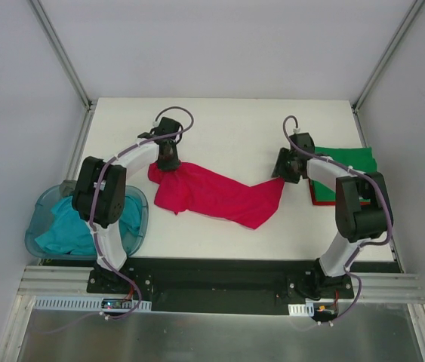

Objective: Fold and stack the t-shirts
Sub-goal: Flatten out the tshirt

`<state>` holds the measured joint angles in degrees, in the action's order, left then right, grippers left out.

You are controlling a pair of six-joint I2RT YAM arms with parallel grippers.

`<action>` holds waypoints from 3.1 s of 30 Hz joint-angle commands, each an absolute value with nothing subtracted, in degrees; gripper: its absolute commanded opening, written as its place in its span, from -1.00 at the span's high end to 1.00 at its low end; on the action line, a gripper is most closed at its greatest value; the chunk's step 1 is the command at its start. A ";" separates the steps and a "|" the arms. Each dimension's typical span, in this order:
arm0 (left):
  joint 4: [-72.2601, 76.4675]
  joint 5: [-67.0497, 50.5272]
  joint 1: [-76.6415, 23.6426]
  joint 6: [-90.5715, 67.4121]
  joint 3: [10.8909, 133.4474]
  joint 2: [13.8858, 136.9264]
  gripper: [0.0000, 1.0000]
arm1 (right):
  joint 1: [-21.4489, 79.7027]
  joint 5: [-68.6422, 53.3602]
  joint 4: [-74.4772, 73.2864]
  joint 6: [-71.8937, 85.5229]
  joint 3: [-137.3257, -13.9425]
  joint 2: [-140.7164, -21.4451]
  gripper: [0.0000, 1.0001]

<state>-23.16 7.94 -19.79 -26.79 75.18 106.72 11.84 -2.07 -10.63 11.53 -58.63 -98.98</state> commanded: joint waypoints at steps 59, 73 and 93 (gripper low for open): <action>11.25 -31.36 -7.66 -23.64 57.54 78.78 1.00 | 8.36 16.36 -24.71 2.18 -67.93 -67.11 0.99; 8.27 -50.29 0.62 -32.35 93.17 117.70 -0.98 | 5.45 16.26 -23.98 -1.85 -99.74 -110.12 -0.50; -14.23 -18.22 -18.08 -28.11 47.39 63.65 -0.97 | 4.48 -1.93 -16.87 11.78 -41.33 -41.33 -0.92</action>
<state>-7.73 -26.48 -12.58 -26.15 54.24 66.41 4.73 6.09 -19.03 8.05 -50.50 -47.77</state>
